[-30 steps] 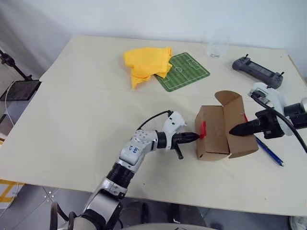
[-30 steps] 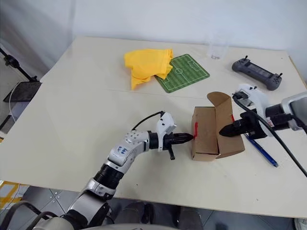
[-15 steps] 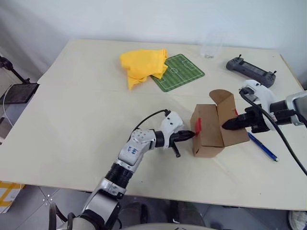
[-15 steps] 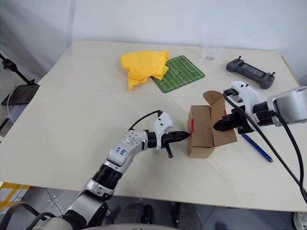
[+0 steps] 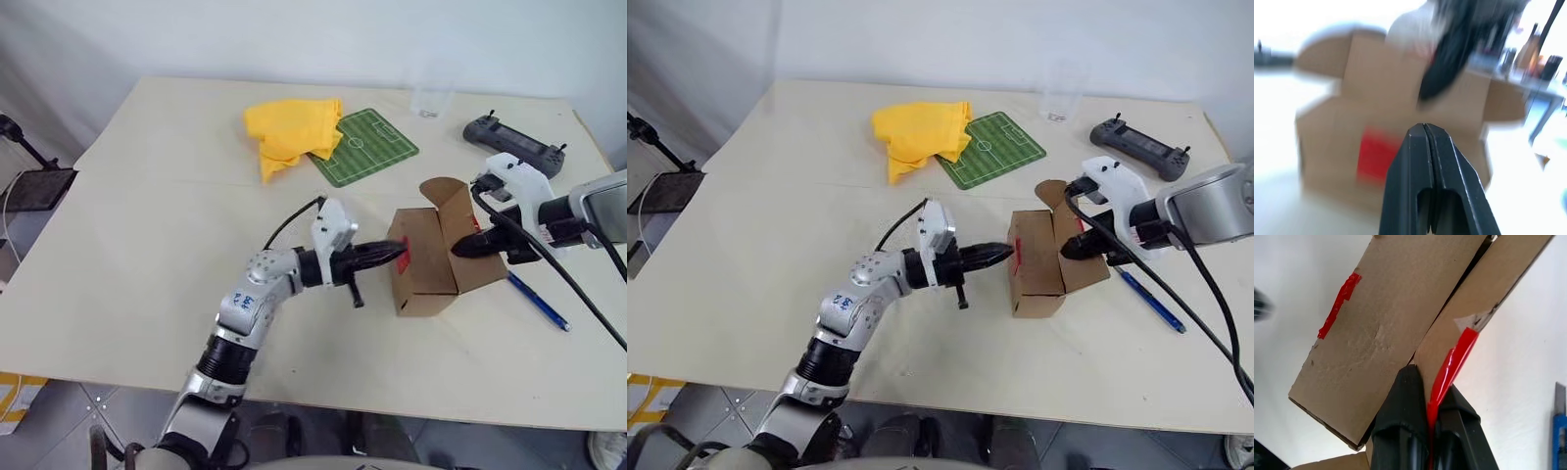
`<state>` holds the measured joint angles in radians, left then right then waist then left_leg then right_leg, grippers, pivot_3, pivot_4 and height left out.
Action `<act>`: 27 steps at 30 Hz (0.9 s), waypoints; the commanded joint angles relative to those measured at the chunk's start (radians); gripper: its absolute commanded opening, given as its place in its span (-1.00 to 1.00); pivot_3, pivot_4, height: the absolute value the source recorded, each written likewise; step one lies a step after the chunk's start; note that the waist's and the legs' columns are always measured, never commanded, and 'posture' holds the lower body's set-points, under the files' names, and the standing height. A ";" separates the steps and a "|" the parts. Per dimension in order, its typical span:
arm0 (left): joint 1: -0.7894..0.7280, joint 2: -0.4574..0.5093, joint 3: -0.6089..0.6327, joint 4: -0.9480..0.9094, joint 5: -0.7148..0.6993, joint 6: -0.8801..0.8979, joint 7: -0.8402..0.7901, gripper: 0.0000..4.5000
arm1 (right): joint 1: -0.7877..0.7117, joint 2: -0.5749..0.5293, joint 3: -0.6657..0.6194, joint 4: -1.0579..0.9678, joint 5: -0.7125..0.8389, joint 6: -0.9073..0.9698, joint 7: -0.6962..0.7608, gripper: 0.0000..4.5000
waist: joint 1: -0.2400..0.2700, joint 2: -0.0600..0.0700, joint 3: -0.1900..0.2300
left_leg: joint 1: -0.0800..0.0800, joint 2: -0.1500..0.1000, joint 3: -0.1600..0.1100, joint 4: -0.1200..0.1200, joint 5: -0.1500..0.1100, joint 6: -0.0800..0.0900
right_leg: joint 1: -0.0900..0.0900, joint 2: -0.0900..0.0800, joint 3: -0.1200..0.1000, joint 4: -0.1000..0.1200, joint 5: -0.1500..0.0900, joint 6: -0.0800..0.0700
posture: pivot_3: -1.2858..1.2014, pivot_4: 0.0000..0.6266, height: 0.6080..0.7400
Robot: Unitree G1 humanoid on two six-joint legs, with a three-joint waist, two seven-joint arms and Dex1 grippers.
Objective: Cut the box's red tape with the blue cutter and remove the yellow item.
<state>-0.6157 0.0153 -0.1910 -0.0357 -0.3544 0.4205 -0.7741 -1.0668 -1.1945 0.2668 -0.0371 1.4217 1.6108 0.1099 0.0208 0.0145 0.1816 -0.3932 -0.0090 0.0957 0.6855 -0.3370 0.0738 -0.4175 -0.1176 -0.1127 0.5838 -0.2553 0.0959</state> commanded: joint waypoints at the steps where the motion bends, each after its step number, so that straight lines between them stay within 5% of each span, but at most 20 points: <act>1: -0.045 -0.029 -0.025 -0.005 0.009 -0.052 0.011 -1.00 | 0.008 -0.002 -0.009 -0.022 -0.027 0.004 -0.037 -0.99 | 0.002 0.000 0.000 | 0.000 0.000 0.000 0.000 0.000 0.000 | 0.000 0.000 0.000 0.000 0.000 0.000 | 0.03 -0.52 1.00; 10: -0.149 -0.042 -0.146 0.215 0.177 -0.214 0.016 -1.00 | 0.024 0.009 -0.028 -0.040 0.014 0.004 -0.078 -0.99 | 0.003 0.000 0.000 | 0.000 0.000 0.001 0.000 0.001 0.000 | 0.000 0.000 -0.001 0.001 0.000 0.000 | 0.03 -0.52 1.00; 27: -0.128 0.034 -0.229 0.297 0.300 -0.144 -0.008 -1.00 | 0.096 -0.167 -0.046 -0.090 -0.017 0.004 -0.003 -0.99 | 0.009 0.000 0.000 | -0.001 0.000 0.000 0.000 -0.002 0.002 | 0.000 0.000 -0.002 -0.002 0.000 0.000 | 0.03 -0.52 1.00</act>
<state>-0.7669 0.0148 -0.3876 0.2345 -0.1105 0.2326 -0.7695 -0.9857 -1.3219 0.2325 -0.1041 1.4357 1.6036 0.0804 0.0294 0.0142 0.1818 -0.3943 -0.0090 0.0956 0.6856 -0.3388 0.0761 -0.4172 -0.1175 -0.1146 0.5810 -0.2552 0.0961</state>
